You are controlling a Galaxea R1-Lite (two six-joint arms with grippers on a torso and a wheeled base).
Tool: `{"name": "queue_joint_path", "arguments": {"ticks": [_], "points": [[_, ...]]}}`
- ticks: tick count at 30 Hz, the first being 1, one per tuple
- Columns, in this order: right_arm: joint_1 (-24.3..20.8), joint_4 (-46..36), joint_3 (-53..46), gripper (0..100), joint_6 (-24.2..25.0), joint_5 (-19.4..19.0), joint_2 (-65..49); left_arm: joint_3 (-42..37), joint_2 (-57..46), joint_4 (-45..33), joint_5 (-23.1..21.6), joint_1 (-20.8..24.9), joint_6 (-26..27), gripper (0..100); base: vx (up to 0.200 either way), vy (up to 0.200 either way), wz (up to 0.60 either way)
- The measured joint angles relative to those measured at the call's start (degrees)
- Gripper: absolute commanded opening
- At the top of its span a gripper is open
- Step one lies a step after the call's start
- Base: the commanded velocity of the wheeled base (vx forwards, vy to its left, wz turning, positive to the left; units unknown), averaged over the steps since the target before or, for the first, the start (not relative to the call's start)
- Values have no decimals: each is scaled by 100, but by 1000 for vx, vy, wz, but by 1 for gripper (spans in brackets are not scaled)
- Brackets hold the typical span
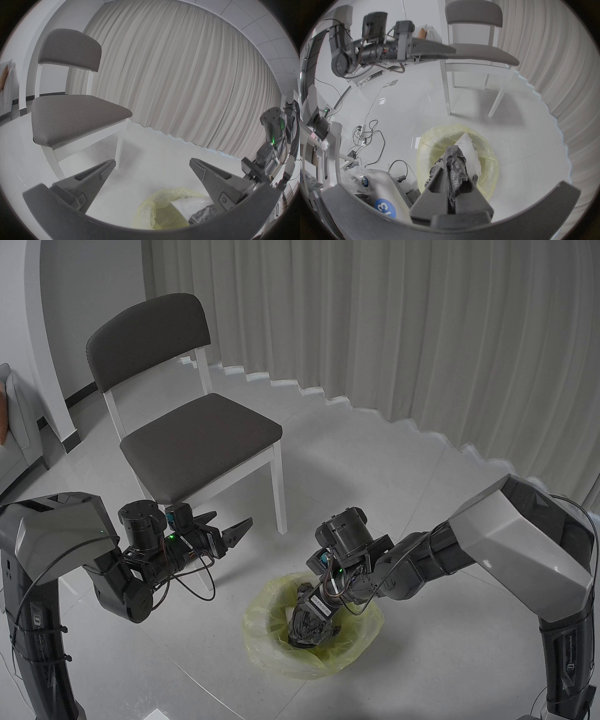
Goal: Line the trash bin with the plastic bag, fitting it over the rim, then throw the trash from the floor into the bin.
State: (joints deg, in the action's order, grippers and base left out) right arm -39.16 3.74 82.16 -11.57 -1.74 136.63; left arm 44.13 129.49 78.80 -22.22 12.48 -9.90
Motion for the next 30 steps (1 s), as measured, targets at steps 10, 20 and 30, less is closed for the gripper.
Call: {"name": "queue_joint_path", "arguments": {"ticks": [10,20,30], "points": [[316,0,27,100,-6,9,57,-4,9,88,2,-17,-9,100,0,0,0],[581,5,-553,100,57,150,-955,-177,-74,167,116,41,2,100,0,0,0],[1044,82,-1379,100,374,599,-2638,-452,-1414,-1349,290,-78,24,100,0,0,0]]}}
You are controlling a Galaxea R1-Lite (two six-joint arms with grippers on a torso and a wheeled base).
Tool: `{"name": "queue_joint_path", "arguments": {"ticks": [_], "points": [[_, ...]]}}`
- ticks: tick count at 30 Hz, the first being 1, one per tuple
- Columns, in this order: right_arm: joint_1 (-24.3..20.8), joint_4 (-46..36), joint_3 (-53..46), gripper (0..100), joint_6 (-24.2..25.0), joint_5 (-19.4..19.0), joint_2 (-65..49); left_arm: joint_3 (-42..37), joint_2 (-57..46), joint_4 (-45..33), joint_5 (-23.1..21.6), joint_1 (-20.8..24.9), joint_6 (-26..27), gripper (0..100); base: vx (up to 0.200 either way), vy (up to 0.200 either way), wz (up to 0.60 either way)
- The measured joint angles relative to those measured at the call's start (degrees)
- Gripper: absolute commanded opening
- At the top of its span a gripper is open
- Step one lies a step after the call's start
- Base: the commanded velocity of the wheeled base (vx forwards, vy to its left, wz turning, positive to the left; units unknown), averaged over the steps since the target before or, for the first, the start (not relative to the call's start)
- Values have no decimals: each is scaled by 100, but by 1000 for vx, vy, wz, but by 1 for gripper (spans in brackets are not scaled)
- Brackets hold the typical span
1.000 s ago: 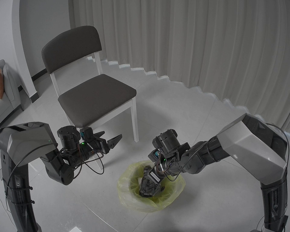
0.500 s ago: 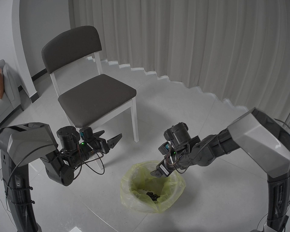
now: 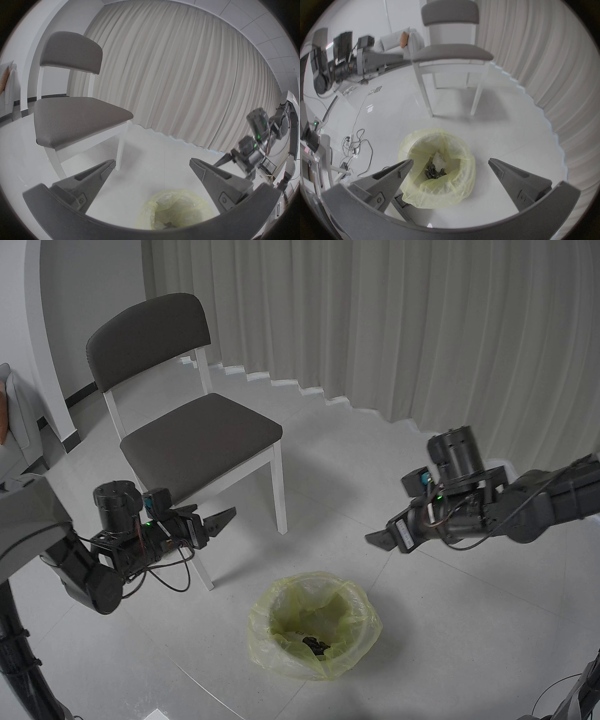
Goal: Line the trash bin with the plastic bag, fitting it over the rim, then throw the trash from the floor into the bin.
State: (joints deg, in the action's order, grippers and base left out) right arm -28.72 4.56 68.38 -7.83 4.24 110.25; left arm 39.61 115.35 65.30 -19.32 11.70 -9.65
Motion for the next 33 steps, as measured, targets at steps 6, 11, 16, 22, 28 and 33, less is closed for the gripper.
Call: {"name": "queue_joint_path", "arguments": {"ticks": [6,11,16,22,28,33], "points": [[364,228,-777,100,327,278,-1395,-304,-1279,-764,68,-204,27,100,0,0,0],[813,310,-1469,100,441,358,-2426,-629,-2337,-1407,90,-422,35,100,0,0,0],[1130,334,-2066,100,485,391,-3340,-894,-3476,-2330,105,-545,40,100,0,0,0],[1376,338,-2615,100,485,390,-4347,-1047,-4895,-3576,115,-614,27,100,0,0,0],[1635,340,-3181,100,472,243,-5337,-1259,-6168,-4462,116,-639,0,100,0,0,0],[1809,323,-3683,100,485,155,-6125,-1425,-7097,-5135,116,-658,-11,100,0,0,0]]}}
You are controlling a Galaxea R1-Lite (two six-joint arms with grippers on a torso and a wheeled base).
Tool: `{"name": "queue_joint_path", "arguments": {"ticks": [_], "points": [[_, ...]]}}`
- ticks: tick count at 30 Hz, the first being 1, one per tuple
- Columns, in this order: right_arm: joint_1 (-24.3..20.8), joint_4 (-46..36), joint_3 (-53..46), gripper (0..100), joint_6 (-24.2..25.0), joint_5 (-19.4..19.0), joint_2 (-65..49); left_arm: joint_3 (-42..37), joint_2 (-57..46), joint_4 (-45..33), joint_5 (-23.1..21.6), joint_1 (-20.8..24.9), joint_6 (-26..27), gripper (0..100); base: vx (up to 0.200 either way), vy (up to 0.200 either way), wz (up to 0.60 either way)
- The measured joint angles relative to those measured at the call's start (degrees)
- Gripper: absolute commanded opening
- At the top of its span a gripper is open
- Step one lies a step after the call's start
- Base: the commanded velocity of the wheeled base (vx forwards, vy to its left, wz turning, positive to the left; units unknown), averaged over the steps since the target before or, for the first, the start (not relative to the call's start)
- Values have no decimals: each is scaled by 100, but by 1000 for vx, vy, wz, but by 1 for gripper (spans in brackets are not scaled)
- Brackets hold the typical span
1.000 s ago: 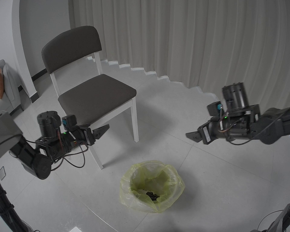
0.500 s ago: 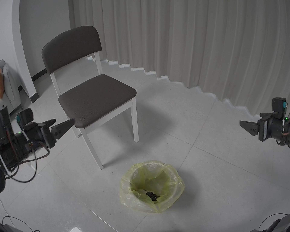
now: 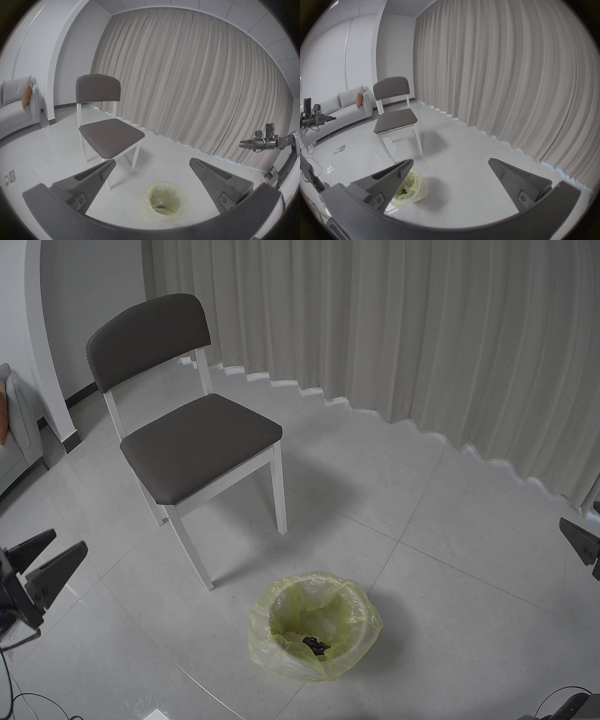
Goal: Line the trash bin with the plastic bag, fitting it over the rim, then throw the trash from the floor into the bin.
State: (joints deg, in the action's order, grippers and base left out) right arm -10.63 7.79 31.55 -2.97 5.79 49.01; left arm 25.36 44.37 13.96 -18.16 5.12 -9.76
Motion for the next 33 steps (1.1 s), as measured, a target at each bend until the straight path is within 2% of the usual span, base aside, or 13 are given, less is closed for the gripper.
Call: {"name": "queue_joint_path", "arguments": {"ticks": [10,17,24,27,30,33], "points": [[482,-73,-1339,100,110,-650,-1744,-616,-1759,-688,-72,-207,-22,100,0,0,0],[689,-344,-1915,100,254,-779,-2985,-1051,-3112,-1445,-327,-363,-224,100,0,0,0],[877,-779,-2224,100,650,-869,-4174,-1293,-4013,-1702,-408,-477,-351,100,0,0,0],[967,-806,-2411,100,722,-891,-4474,-1403,-4179,-1724,-291,-501,-238,100,0,0,0],[1011,-701,-2593,100,727,-890,-4640,-1576,-4269,-1642,101,-512,-16,100,0,0,0],[1023,-479,-2811,100,683,-883,-4734,-1883,-4322,-1218,434,-517,117,100,0,0,0]]}}
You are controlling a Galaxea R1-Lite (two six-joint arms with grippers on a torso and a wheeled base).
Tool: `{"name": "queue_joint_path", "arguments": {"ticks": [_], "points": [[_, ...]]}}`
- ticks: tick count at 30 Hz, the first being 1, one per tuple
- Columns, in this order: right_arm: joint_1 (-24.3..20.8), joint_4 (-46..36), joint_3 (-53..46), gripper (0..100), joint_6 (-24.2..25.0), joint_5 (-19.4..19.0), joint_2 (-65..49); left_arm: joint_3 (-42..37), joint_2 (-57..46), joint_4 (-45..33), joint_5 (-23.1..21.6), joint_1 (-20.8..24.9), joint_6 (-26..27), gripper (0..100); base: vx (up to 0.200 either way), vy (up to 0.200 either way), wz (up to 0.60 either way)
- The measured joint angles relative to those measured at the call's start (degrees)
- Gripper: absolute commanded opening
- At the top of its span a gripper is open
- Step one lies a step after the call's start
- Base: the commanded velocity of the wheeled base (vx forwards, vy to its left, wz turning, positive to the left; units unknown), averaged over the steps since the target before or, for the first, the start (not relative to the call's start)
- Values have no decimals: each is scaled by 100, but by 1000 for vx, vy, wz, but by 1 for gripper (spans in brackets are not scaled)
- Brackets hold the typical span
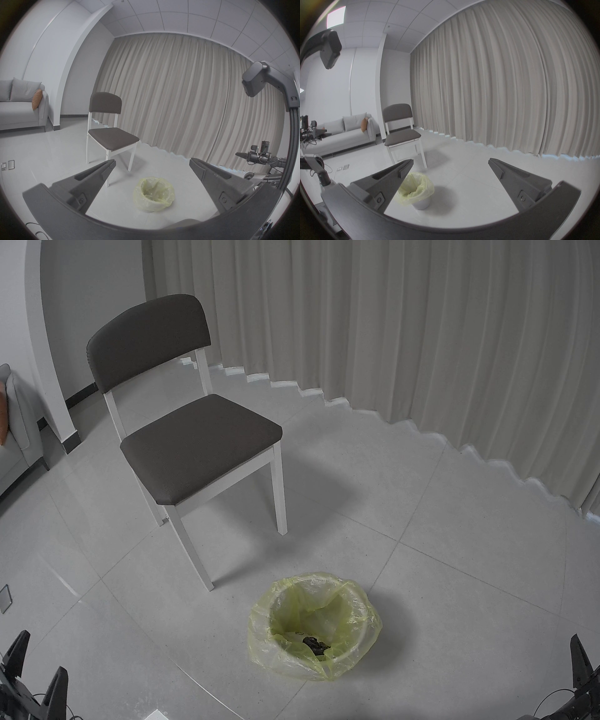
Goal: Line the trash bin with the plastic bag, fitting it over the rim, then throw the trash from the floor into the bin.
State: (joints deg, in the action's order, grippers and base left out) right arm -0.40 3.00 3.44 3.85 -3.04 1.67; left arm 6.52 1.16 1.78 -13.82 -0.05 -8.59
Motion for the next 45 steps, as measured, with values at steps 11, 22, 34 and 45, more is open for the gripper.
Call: {"name": "queue_joint_path", "arguments": {"ticks": [11,22,34,45], "points": [[16,197,-236,100,-158,445,-94,-536,-52,289,647,-9,525,100,0,0,0],[20,157,-243,100,-306,1042,-96,-496,-52,-356,1783,-5,507,100,0,0,0],[20,112,-245,100,266,475,-96,-503,-52,-363,1776,0,527,100,0,0,0],[24,77,-243,100,-216,-90,-94,-503,-50,-361,1776,-5,525,100,0,0,0]]}}
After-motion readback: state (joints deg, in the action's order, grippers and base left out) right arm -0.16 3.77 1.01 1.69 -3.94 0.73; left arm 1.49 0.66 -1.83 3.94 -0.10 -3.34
